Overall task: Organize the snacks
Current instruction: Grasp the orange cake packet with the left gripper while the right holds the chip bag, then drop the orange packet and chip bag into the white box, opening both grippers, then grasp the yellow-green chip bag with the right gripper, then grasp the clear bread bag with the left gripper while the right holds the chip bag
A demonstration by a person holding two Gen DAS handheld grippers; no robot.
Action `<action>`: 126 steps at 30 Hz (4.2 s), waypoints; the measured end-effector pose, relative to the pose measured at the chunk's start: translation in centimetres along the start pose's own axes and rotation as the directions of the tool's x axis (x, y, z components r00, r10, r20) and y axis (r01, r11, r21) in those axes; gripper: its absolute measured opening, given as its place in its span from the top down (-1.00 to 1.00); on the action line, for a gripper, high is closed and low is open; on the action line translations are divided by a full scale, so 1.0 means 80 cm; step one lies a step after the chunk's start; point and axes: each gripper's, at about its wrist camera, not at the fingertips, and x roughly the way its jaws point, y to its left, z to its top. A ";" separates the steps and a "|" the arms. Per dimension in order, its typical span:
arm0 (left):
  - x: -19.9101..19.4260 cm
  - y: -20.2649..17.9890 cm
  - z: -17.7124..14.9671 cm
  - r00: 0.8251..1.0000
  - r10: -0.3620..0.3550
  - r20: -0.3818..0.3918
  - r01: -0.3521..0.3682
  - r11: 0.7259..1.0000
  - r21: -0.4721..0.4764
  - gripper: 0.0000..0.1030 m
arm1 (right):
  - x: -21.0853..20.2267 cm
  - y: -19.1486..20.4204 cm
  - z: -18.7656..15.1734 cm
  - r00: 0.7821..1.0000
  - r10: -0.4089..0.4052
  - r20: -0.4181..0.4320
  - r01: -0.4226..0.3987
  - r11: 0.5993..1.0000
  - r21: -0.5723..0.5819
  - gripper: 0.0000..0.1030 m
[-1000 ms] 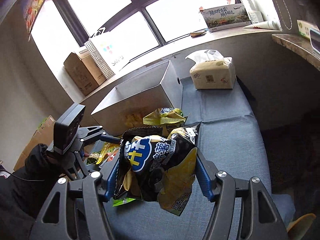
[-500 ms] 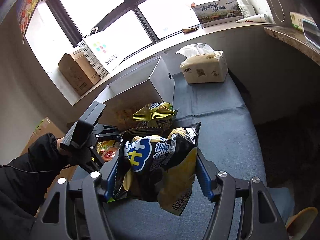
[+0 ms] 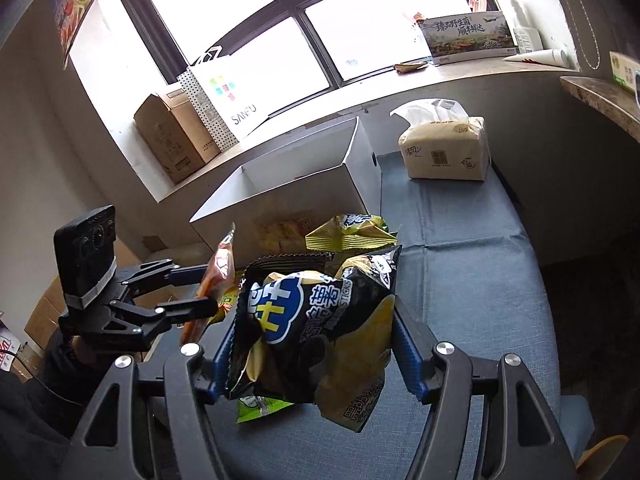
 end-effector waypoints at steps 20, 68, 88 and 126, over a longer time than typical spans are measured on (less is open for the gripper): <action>-0.013 0.227 0.143 0.910 0.359 0.210 -0.222 0.846 -0.484 -0.20 | 0.178 0.075 0.213 0.997 0.048 0.067 -0.041 0.994 -0.101 -0.37; -0.047 0.060 -0.025 0.963 0.249 0.100 -0.198 0.912 -0.359 -1.00 | 0.053 -0.009 -0.012 0.994 -0.109 -0.029 0.110 0.994 0.014 -1.00; -0.031 0.054 -0.047 0.969 0.243 0.039 -0.210 0.900 -0.382 -0.99 | 0.223 -0.015 0.058 0.958 -0.252 -0.138 0.252 0.968 -0.017 -1.00; 0.201 0.081 0.028 0.857 0.481 -0.183 -0.510 0.741 -0.438 -0.52 | -0.002 -0.051 0.003 0.979 -0.184 0.092 0.175 0.979 0.100 -0.04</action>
